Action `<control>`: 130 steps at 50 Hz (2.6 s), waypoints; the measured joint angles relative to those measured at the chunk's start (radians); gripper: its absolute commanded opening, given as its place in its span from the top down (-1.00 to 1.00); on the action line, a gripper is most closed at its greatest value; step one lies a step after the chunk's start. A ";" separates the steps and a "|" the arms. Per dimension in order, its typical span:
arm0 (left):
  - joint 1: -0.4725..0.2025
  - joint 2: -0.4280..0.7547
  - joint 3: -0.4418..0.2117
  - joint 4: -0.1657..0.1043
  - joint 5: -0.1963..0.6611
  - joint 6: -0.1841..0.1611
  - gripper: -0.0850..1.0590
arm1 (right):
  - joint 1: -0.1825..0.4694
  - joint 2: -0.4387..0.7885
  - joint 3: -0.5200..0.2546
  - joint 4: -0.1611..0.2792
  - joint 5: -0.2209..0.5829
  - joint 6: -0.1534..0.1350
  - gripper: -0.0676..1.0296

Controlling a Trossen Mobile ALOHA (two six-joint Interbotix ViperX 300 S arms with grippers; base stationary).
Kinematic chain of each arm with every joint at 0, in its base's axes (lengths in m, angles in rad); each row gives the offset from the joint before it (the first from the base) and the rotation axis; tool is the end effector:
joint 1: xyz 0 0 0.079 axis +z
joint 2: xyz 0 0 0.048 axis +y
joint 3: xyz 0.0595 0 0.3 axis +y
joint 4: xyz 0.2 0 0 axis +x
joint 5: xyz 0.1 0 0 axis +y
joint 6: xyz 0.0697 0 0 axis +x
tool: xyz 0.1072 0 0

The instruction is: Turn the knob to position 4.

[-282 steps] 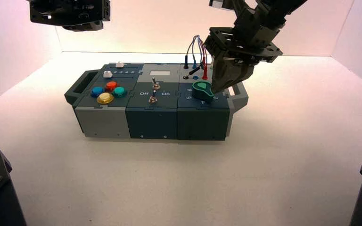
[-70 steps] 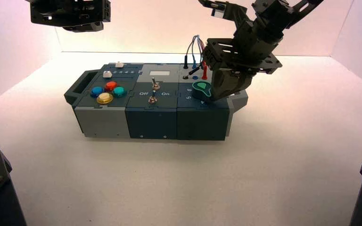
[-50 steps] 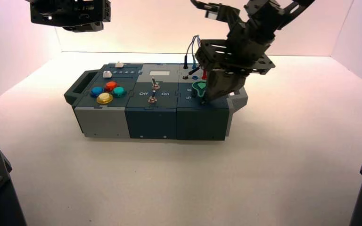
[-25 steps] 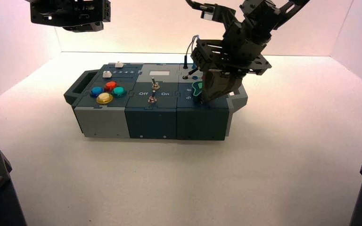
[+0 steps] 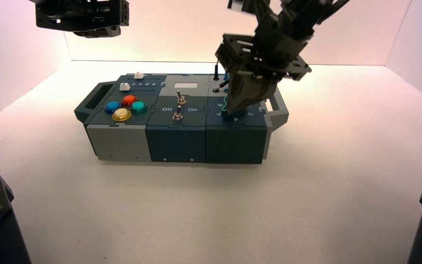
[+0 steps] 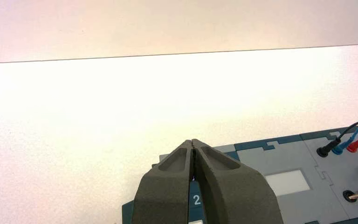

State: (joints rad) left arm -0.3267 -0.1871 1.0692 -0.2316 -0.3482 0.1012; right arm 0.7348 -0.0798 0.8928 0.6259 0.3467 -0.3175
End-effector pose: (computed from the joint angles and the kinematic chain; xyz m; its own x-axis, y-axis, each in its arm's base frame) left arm 0.3306 -0.0974 0.1102 0.8338 -0.1998 -0.5147 0.1976 0.9785 -0.0598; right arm 0.2142 0.2410 0.0586 0.1978 0.4470 -0.8724 -0.5139 0.8051 0.2960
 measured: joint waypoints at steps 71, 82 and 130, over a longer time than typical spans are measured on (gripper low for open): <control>0.000 0.009 -0.006 0.000 0.005 0.000 0.91 | 0.018 0.072 -0.049 0.002 -0.054 -0.002 0.92; 0.000 0.009 -0.006 -0.002 0.005 0.000 0.91 | 0.020 0.074 -0.044 0.003 -0.052 -0.002 0.92; 0.000 0.009 -0.006 0.000 0.005 0.000 0.91 | 0.054 0.074 -0.098 0.002 -0.011 -0.006 0.92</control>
State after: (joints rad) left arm -0.3267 -0.1779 1.0630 -0.2316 -0.3436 0.1012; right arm 0.7885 -0.0061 0.7946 0.6274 0.3359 -0.3237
